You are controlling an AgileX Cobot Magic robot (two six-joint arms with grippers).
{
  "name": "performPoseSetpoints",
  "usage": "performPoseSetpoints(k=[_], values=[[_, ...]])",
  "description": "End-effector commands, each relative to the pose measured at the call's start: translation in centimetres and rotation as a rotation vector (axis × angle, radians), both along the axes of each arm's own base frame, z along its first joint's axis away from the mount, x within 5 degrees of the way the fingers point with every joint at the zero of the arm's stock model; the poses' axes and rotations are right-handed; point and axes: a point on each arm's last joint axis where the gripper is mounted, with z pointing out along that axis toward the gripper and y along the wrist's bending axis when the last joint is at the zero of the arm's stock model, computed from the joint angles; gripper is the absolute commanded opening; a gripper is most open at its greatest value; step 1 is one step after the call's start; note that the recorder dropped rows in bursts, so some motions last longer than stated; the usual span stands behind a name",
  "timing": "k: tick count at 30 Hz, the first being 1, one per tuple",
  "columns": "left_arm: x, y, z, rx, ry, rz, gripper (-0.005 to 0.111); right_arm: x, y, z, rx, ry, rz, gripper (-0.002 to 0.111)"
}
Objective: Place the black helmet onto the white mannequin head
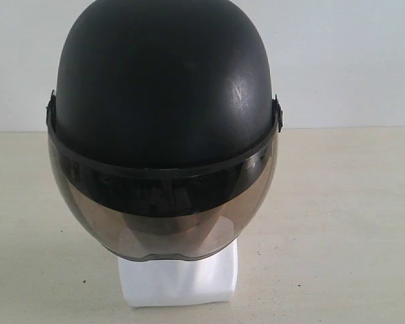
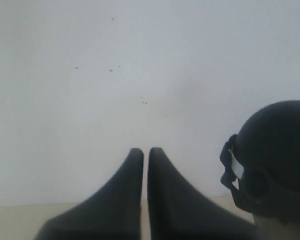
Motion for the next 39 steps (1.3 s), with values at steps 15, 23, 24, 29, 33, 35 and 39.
performPoseSetpoints(k=[15,23,24,29,33,35,39], values=[[5.3,-2.9,-12.3,-0.283,0.055,-0.107,0.005,-0.2,-0.1,0.2,0.013,-0.019,-0.002,0.0],[5.0,-3.2,-11.2,-0.485,-0.029,-0.204,0.005,-0.2,-0.1,0.2,0.013,-0.019,-0.002,0.0],[5.0,-3.2,-11.1,-0.471,-0.035,-0.205,0.005,-0.2,-0.1,0.2,0.013,-0.019,-0.002,0.0],[5.4,-2.8,-12.3,-0.312,0.058,-0.103,0.005,-0.2,-0.1,0.2,0.015,-0.018,-0.001,0.0],[5.5,-2.7,-13.6,-0.167,0.175,-0.059,0.005,-0.2,-0.1,0.2,0.015,-0.018,-0.001,0.0],[5.5,-2.7,-14.1,-0.119,0.227,-0.048,0.005,-0.2,-0.1,0.2,0.015,-0.018,-0.001,0.0],[5.4,-2.7,-14.9,-0.058,0.308,-0.038,0.005,-0.2,-0.1,0.2,0.015,-0.018,-0.001,0.0]])
